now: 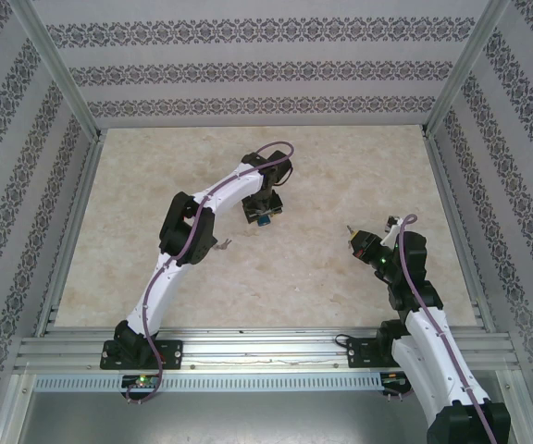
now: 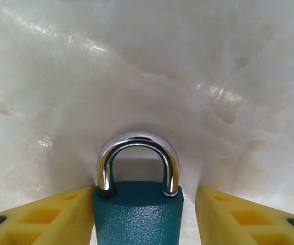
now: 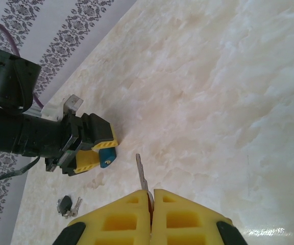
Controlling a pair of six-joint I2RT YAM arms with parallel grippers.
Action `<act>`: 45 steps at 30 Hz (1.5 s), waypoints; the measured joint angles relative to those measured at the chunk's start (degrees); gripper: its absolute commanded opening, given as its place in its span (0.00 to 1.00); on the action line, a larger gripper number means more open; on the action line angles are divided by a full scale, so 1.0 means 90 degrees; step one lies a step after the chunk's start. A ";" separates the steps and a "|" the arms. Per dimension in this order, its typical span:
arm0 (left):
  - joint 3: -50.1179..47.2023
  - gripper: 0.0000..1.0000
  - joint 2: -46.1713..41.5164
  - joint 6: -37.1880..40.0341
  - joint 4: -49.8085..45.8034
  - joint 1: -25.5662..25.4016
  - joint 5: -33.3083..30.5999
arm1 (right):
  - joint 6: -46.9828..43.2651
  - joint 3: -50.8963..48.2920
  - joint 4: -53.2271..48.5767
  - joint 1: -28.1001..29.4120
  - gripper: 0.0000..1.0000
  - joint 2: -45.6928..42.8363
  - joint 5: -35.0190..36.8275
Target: Unlock with the key
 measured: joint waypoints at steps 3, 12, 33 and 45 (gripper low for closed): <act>-0.0066 0.43 -0.0002 -0.0027 0.0007 0.0007 0.0005 | -0.0002 0.0002 -0.0007 0.0000 0.00 -0.0068 0.0032; -0.0085 0.35 -0.0027 0.0046 0.0015 0.0015 0.0049 | -0.0002 0.0002 -0.0049 0.0000 0.00 -0.0168 0.0066; -0.4029 0.37 -0.4568 -0.0117 0.2810 0.0644 0.0748 | -0.0869 0.1540 0.0491 0.2482 0.00 0.1569 0.0121; -0.6368 0.37 -0.6465 -0.1064 0.4527 0.0673 0.1037 | -0.1086 0.2450 0.1569 0.4065 0.00 0.2897 0.1139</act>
